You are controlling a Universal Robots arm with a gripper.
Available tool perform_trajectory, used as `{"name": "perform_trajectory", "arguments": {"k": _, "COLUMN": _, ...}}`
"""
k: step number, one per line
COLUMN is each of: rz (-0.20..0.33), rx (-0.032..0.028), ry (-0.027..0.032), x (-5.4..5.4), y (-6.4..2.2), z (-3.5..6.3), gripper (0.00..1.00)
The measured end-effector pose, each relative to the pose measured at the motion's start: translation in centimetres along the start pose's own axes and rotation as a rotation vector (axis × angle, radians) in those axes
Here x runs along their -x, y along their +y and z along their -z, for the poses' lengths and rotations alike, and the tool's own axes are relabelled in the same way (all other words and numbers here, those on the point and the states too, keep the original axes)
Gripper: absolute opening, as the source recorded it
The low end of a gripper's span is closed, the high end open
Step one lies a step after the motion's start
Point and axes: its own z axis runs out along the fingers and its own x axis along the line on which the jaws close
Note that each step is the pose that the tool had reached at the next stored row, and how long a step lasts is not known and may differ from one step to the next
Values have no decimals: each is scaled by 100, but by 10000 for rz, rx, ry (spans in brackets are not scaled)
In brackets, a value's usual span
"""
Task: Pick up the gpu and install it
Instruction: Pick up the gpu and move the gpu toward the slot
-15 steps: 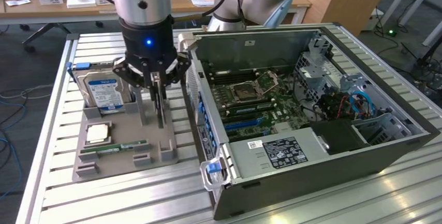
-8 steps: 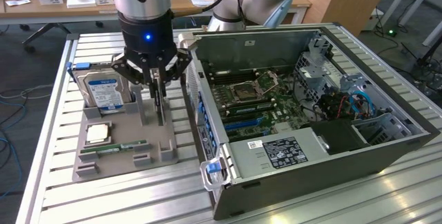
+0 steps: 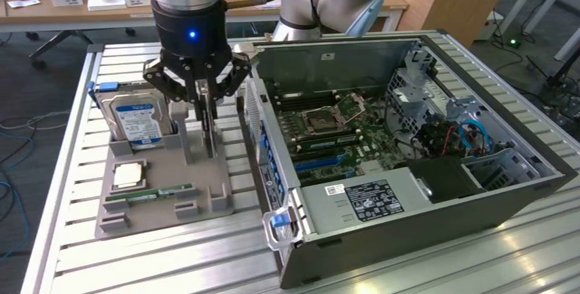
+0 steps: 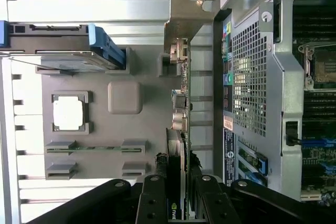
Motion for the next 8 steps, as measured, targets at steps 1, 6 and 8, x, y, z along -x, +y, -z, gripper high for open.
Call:
{"name": "perform_trajectory", "arguments": {"k": 1, "rz": 0, "rx": -1, "ry": 1, "x": 1, "y": 1, "z": 29, "gripper": 26}}
{"name": "perform_trajectory", "arguments": {"k": 6, "rz": 1, "rx": -6, "ry": 0, "x": 5, "y": 5, "z": 196, "gripper": 26}}
{"name": "perform_trajectory", "arguments": {"k": 8, "rz": -1, "rx": -13, "ry": 1, "x": 6, "y": 7, "z": 270, "gripper": 26}}
